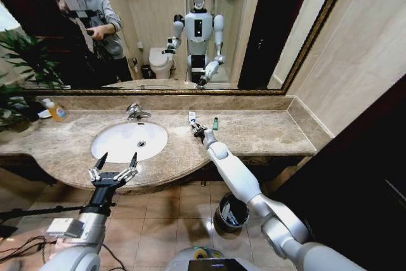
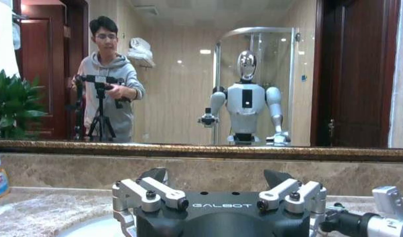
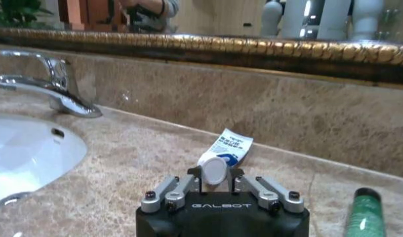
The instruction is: Pick up the trash from the sink and place it in the trash bin.
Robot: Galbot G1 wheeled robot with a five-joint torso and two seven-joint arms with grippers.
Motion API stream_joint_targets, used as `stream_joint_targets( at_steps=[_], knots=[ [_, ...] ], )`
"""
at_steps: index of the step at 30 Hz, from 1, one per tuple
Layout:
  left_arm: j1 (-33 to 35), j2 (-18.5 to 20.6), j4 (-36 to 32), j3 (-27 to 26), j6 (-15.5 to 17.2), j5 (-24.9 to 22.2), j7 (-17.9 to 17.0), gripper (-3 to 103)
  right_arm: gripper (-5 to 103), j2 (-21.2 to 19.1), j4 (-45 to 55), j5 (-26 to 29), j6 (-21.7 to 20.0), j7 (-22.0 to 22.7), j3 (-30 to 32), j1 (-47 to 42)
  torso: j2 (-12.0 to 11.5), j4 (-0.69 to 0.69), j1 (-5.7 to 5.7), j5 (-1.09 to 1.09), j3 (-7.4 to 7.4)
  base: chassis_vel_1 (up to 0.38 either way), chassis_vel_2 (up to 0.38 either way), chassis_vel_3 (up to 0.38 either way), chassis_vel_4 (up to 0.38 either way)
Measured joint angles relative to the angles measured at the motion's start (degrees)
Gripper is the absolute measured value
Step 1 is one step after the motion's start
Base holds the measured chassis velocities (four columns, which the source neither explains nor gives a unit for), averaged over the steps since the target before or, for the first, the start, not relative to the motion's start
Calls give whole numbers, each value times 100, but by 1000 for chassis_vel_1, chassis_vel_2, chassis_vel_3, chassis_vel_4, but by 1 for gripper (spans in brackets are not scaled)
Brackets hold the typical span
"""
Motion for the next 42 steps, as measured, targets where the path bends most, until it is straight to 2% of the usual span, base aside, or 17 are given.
stream_joint_targets(
  at_steps=[8,11,14,15,18,20,25,28,29,32,33,36,38,39,42],
  knots=[
    [0,0,0,0,0,0,0,100,22,-640,1231,233,-107,127,181,-507,0,1,0,2,0,0,0,0,0],
    [0,0,0,0,0,0,0,100,22,-1251,2252,279,-115,178,507,-1150,0,0,0,1,0,0,0,0,0],
    [0,0,0,0,0,0,0,100,22,-1470,2673,297,-119,189,692,-1523,0,0,0,1,0,0,0,0,0],
    [0,0,0,1,0,0,1,100,22,-1756,3308,327,-120,190,1037,-2225,0,-2,0,2,0,0,0,0,0],
    [0,1,0,1,0,0,4,100,22,-1949,3823,331,-94,187,1339,-2812,0,-4,0,3,-1,0,0,0,0],
    [0,0,0,0,0,0,-1,100,22,-2122,4573,325,81,184,1754,-3788,1,-1,-2,2,-1,0,0,0,0],
    [0,1,0,0,0,0,1,100,22,-2087,5021,228,359,180,1994,-4635,1,0,-2,1,-2,0,0,0,0],
    [0,0,0,0,0,0,-1,100,22,-1723,5361,-118,795,137,2538,-5690,1,0,-1,0,-1,0,0,0,0],
    [0,0,0,0,0,0,-1,100,22,-1723,5361,-118,795,137,2538,-5690,1,0,-1,0,-1,0,0,0,0],
    [0,0,0,0,0,0,1,100,22,-1332,5495,-326,1218,108,2901,-6557,2,-1,-1,0,-1,0,0,0,0],
    [0,0,0,0,0,0,1,100,22,-1332,5495,-326,1218,108,2901,-6557,2,-1,-1,0,-1,0,0,0,0],
    [0,1,0,0,0,0,0,100,22,-939,5400,-583,1652,106,3098,-7163,2,-1,-2,1,-1,0,0,0,0],
    [0,0,0,0,0,0,0,100,22,-864,5340,-657,1746,113,3122,-7239,2,0,-1,-1,-1,0,0,0,0],
    [0,0,0,0,0,0,0,100,22,-653,5158,-868,2001,123,3180,-7422,1,0,0,0,-1,0,0,0,0],
    [0,0,0,1,0,0,1,100,22,-496,4971,-956,2220,143,3186,-7589,1,-1,0,0,0,0,0,0,0]
  ],
)
